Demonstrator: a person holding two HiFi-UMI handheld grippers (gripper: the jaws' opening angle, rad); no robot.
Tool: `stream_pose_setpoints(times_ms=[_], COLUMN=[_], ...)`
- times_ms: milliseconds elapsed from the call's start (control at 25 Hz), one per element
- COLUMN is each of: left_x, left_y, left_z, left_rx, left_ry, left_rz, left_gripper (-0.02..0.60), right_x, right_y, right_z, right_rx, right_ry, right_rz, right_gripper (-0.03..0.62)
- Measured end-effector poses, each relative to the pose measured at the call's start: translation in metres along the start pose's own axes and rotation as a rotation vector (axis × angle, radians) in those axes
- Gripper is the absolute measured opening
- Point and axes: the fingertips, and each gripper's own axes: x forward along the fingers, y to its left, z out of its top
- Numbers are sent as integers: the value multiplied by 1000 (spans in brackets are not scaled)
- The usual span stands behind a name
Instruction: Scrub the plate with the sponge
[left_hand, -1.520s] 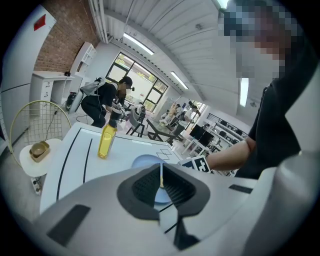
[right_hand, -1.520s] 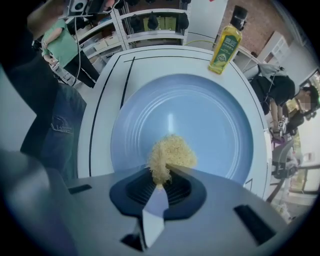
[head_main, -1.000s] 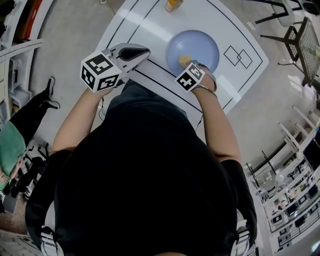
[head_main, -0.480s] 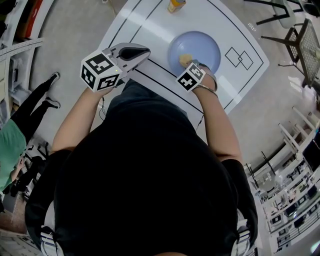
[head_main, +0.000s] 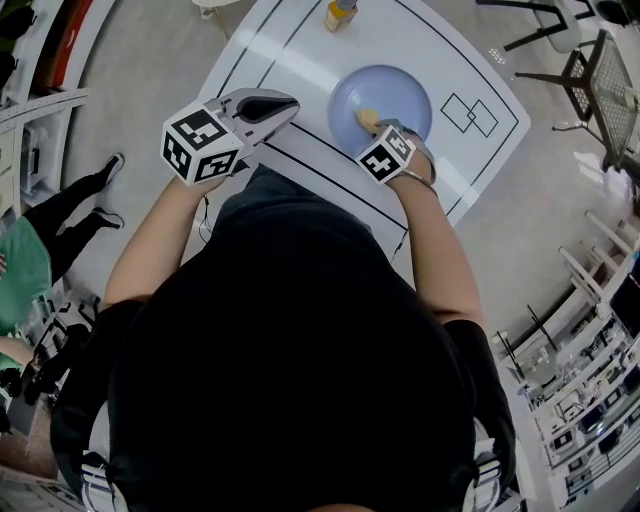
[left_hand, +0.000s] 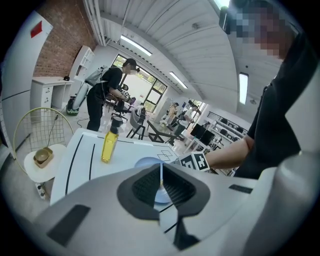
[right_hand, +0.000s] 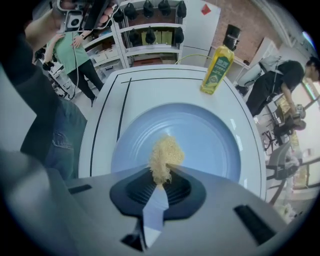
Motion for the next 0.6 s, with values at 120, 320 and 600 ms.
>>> stream_pose_setpoints(times_ms=[120, 320, 600], left_x=[2, 8, 11], left_y=[-7, -21, -37], left_z=[5, 17, 33], left_rx=[16, 48, 94], left_ry=[1, 3, 12], left_rz=[-5, -19, -32], left_gripper=[21, 21, 21], right_x=[-12, -35, -65], right_y=[-8, -19, -30], right_z=[-1, -5, -22], right_rx=[39, 167, 404], right_ry=[-41, -133, -259], right_rz=[-20, -6, 42], right_gripper=[33, 32, 32])
